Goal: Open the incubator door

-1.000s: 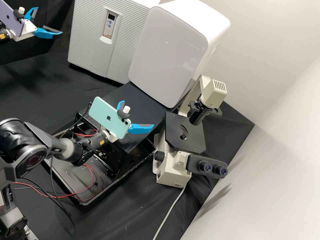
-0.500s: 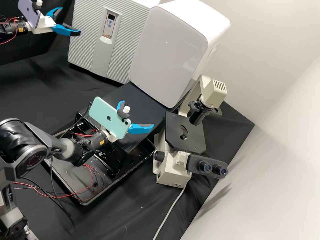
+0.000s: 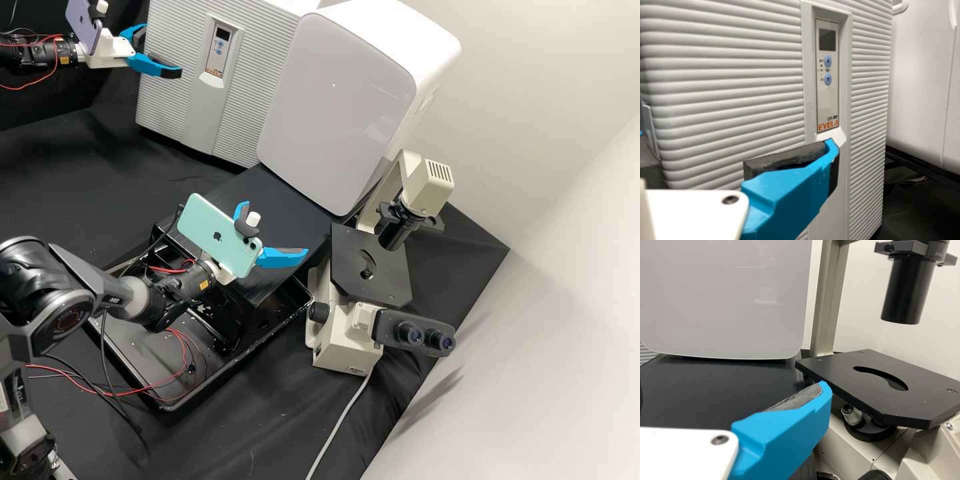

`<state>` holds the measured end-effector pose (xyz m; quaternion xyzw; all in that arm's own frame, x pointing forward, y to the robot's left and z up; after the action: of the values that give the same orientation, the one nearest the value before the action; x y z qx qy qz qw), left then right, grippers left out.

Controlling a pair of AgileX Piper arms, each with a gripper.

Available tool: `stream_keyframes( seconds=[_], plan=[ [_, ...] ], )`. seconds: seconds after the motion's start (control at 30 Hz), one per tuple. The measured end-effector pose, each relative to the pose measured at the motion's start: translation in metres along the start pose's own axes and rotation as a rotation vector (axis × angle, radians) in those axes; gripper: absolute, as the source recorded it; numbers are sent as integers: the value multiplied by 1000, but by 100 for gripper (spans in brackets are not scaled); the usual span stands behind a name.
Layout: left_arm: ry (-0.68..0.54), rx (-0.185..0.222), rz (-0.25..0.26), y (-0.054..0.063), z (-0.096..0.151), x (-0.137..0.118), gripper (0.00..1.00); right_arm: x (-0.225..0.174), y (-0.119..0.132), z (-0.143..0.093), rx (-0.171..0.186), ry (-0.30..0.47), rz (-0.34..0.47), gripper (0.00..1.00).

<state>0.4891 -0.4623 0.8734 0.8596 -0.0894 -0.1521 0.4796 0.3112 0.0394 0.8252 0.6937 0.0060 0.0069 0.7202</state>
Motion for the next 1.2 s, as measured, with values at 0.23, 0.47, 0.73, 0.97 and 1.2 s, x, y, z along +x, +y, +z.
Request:
stream_keyframes(
  seconds=[0.23,0.47,0.73,0.97,1.2],
  plan=[
    [8,10,-13,0,-2,3,100,0,0,0,0,0,0,100],
    [23,8,-28,-2,-4,3,100,0,0,0,0,0,0,100],
    [32,-11,-64,-15,-4,-2,100,0,0,0,0,0,0,100],
    [30,-7,-57,-11,-2,-3,100,0,0,0,0,0,0,100],
    [25,3,-38,2,3,-7,100,0,0,0,0,0,0,100]
  ],
)
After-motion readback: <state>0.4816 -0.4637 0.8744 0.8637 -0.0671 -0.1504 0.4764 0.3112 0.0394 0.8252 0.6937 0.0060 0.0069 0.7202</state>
